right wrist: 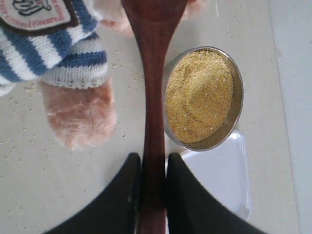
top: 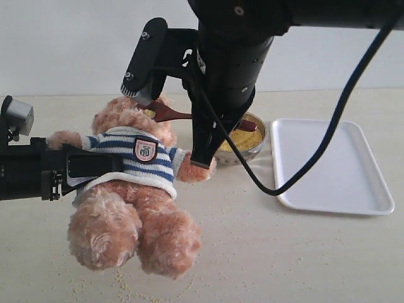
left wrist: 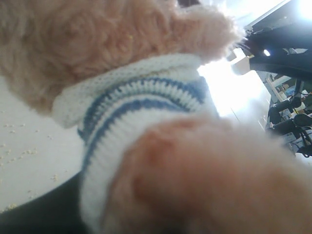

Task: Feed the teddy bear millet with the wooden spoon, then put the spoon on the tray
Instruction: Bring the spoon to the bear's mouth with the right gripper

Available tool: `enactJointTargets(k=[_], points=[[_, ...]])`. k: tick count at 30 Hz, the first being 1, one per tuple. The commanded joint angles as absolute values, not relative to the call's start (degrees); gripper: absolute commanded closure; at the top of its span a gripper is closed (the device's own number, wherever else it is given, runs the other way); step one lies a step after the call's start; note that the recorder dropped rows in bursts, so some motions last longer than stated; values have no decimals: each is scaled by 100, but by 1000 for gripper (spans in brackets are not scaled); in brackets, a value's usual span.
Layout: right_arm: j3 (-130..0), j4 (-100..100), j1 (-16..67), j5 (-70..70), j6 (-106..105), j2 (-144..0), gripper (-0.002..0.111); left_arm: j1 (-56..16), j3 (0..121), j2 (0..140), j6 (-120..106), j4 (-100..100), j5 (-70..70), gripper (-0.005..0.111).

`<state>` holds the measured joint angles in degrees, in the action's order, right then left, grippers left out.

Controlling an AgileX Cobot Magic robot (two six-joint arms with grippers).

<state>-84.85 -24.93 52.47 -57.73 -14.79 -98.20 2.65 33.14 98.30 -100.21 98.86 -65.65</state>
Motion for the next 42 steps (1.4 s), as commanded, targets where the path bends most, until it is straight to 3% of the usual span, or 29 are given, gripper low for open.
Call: enactJointTargets(k=[1,19,30,42], points=[[-8468,-2823,5261,-5673,-1718,-9873,108,280,3333,9812,-9989,9995,-6757,102],[-8468,-5343,6127,-5751,-1482,-10147,108,280,3333,9812,-9989,9995,-6767,102],[-8468,-6056,6220,-6522,-1518,-10347,108,280,3333,9812,-9989,9995,-6767,102],[-8468,-6177,6733,-6392,-1529,-10366,108,280,3333,9812,-9989,9995,-6767,102]])
